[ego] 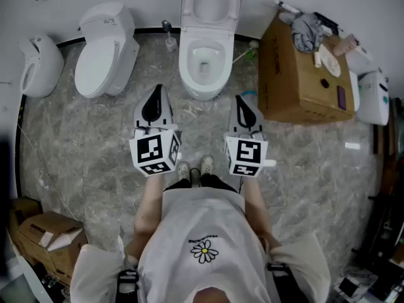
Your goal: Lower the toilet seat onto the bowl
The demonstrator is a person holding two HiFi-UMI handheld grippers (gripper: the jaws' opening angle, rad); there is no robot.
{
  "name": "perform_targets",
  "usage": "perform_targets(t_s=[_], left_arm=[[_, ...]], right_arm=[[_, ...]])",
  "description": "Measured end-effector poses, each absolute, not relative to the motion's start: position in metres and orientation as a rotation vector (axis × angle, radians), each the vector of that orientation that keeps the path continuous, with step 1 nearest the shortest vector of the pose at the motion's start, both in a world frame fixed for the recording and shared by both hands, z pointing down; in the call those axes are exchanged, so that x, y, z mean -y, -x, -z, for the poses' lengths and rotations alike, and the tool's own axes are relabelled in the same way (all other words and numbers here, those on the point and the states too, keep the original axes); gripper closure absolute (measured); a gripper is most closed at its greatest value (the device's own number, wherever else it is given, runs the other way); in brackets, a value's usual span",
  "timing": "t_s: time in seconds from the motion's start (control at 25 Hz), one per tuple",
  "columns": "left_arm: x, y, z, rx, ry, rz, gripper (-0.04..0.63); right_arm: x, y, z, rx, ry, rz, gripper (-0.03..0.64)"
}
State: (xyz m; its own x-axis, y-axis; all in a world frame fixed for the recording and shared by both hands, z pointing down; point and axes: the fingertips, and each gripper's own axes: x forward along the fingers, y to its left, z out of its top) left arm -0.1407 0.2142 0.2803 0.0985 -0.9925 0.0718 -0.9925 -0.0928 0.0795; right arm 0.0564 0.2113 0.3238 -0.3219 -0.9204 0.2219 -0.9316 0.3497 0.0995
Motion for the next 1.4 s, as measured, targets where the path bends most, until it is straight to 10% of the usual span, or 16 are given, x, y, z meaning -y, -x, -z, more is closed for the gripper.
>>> perform_targets(t_s=[1.4], left_arm=[[-0.151,0.09,-0.275,2.069,-2.265,0.092,0.569]], right_arm=[[-0.15,-0.109,-0.34,2.46,-1.6,-0.076,0.588]])
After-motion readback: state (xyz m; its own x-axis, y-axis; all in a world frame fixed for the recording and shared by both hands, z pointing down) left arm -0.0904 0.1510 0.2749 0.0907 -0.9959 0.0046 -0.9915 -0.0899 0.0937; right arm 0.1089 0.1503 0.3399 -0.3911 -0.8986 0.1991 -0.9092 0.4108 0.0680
